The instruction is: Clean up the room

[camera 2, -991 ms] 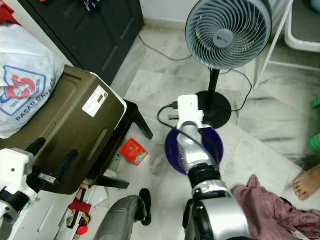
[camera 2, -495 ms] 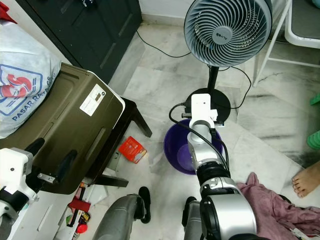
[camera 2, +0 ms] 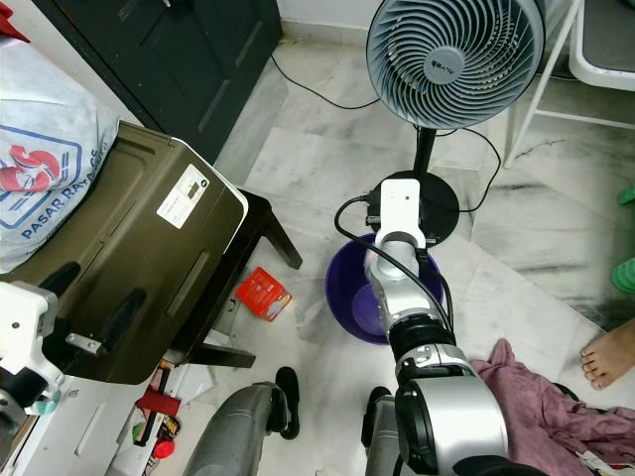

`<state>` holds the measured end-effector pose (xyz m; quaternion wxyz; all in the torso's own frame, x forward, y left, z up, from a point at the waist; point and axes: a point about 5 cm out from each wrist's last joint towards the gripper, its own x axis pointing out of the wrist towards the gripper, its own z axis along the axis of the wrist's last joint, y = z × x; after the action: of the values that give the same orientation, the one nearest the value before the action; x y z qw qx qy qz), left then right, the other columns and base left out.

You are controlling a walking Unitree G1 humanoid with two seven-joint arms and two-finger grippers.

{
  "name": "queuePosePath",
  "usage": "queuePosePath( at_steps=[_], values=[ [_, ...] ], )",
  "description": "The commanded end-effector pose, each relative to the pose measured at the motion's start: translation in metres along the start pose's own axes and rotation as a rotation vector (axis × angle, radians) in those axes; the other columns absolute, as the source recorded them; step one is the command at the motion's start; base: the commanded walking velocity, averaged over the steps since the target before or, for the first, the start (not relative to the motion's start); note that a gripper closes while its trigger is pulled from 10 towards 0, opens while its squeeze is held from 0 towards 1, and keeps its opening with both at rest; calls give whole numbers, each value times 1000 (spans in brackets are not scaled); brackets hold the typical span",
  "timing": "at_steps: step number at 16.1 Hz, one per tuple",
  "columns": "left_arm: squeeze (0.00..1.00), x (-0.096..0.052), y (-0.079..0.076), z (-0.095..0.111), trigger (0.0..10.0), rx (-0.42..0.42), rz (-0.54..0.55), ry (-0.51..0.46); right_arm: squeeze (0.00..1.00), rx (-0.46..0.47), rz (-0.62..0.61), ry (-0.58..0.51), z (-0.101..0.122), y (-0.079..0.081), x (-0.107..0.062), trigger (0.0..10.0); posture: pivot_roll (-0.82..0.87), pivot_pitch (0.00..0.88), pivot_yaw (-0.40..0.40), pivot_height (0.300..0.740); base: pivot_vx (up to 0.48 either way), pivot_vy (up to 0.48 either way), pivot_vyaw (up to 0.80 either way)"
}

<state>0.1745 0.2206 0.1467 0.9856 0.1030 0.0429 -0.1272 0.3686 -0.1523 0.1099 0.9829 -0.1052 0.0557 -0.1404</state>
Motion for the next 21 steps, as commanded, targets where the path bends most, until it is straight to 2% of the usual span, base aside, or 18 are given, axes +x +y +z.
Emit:
queuePosePath(
  at_steps=[1,3,6,7,8,12,13,14,16,18,19,21],
  values=[
    [0,-4,3,-6,10000,0,16,37,1000,17,17,12,-3,7,-3,10000,319,335,210,740,0,0,0],
    [0,-2,3,-6,10000,1,17,36,1000,30,25,6,-2,8,-3,10000,314,330,206,740,0,0,0],
    [0,9,2,-5,10000,-8,27,8,1000,44,71,3,-6,13,-7,10000,277,306,187,740,0,0,0],
    [0,20,-4,-1,10000,-27,31,-28,1000,53,102,26,-15,15,-15,10000,238,281,167,740,0,0,0],
    [0,41,-14,6,10000,-61,48,-87,1000,96,142,68,-22,16,-28,10000,200,249,149,740,0,0,0],
    [0,72,-21,17,10000,-113,79,-169,1000,124,213,85,-19,18,-38,10000,119,160,117,740,0,0,0],
    [0,89,-28,25,10000,-154,90,-232,1000,98,284,58,-21,17,-53,10000,81,114,106,740,0,0,0],
    [0,93,-31,27,10000,-167,90,-250,1000,71,311,37,-25,14,-59,10000,70,96,104,740,0,0,0],
    [0,102,-32,31,10000,-171,95,-277,1000,7,334,-30,-24,0,-60,10000,52,50,91,740,0,0,0],
    [0,112,-32,35,10000,-166,120,-300,1000,-13,358,-3,-24,-11,-66,10000,48,14,83,740,0,0,0],
    [0,116,-30,40,10000,-160,141,-328,1000,-52,403,-56,-18,-11,-68,10000,52,0,76,740,0,0,0],
    [0,117,-30,42,10000,-149,149,-352,1000,-52,426,-75,-13,-9,-70,10000,58,0,75,740,0,0,0]
  ],
)
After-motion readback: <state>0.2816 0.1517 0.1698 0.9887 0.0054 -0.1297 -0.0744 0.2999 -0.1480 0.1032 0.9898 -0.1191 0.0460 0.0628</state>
